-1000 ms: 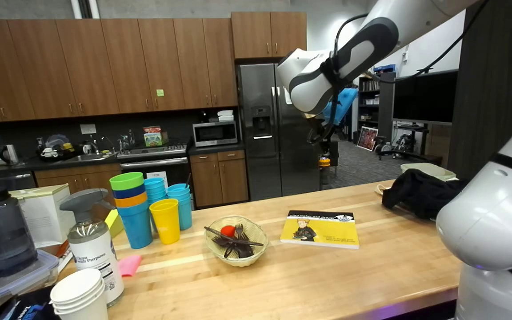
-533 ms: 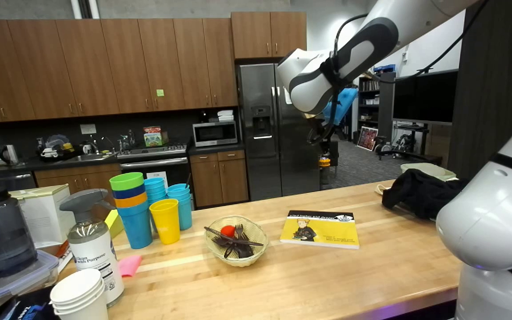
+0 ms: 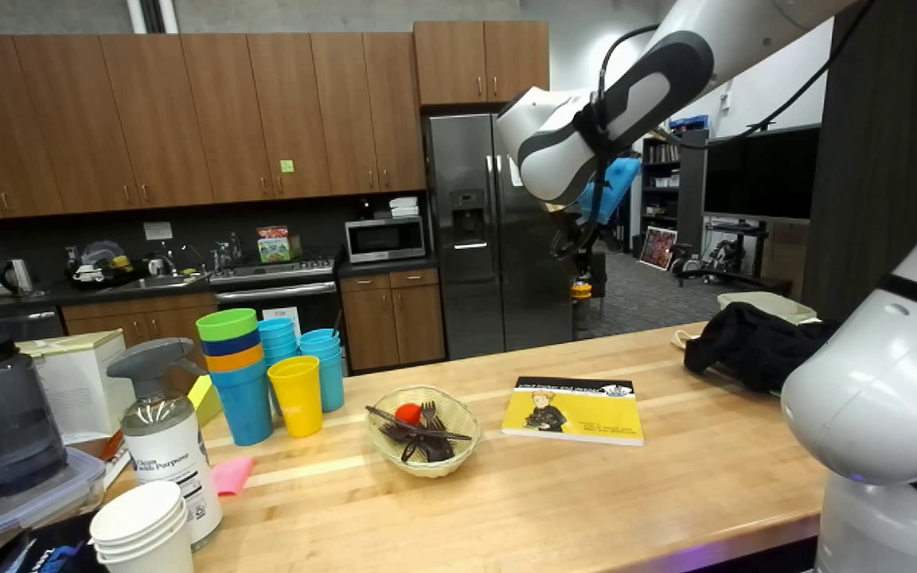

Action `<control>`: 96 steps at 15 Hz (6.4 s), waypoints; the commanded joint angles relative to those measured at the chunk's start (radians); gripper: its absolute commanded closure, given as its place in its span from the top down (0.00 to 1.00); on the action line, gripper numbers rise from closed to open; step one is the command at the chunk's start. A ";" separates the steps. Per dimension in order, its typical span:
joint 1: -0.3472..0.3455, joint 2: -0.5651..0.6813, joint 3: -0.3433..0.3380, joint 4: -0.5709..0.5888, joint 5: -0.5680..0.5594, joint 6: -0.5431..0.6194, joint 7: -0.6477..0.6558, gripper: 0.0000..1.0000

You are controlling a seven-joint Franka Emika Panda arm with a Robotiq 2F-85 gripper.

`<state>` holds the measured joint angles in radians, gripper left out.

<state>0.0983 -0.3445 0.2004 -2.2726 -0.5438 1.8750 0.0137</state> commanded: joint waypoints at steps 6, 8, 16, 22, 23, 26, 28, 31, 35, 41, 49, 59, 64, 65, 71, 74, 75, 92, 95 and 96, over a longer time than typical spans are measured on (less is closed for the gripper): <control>0.062 -0.023 0.014 -0.018 0.029 0.062 -0.034 1.00; 0.095 -0.028 0.025 -0.035 0.050 0.106 -0.052 1.00; 0.183 -0.001 0.044 -0.110 0.223 0.296 -0.123 1.00; 0.231 0.061 0.071 -0.101 0.318 0.335 -0.220 1.00; 0.235 0.078 0.083 -0.086 0.309 0.306 -0.236 1.00; 0.241 0.129 0.124 -0.038 0.254 0.201 -0.263 1.00; 0.244 0.162 0.147 0.011 0.215 0.131 -0.287 1.00; 0.252 0.219 0.173 0.098 0.155 0.068 -0.322 1.00; 0.278 0.276 0.200 0.197 0.114 0.039 -0.398 1.00; 0.279 0.371 0.194 0.288 0.104 0.003 -0.555 1.00; 0.249 0.429 0.157 0.259 0.056 0.011 -0.709 1.00; 0.253 0.442 0.157 0.262 0.059 0.018 -0.693 1.00; 0.253 0.442 0.157 0.262 0.059 0.018 -0.694 1.00; 0.253 0.442 0.157 0.262 0.059 0.018 -0.694 1.00; 0.253 0.442 0.157 0.262 0.059 0.018 -0.694 1.00; 0.253 0.442 0.157 0.262 0.059 0.018 -0.694 1.00; 0.253 0.442 0.157 0.262 0.059 0.018 -0.694 1.00; 0.273 0.445 0.181 0.238 0.053 0.072 -0.754 1.00; 0.275 0.432 0.195 0.196 0.099 0.164 -0.779 1.00; 0.272 0.424 0.198 0.174 0.128 0.212 -0.801 1.00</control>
<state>0.3767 0.1106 0.3935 -2.0417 -0.4695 1.9887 -0.7333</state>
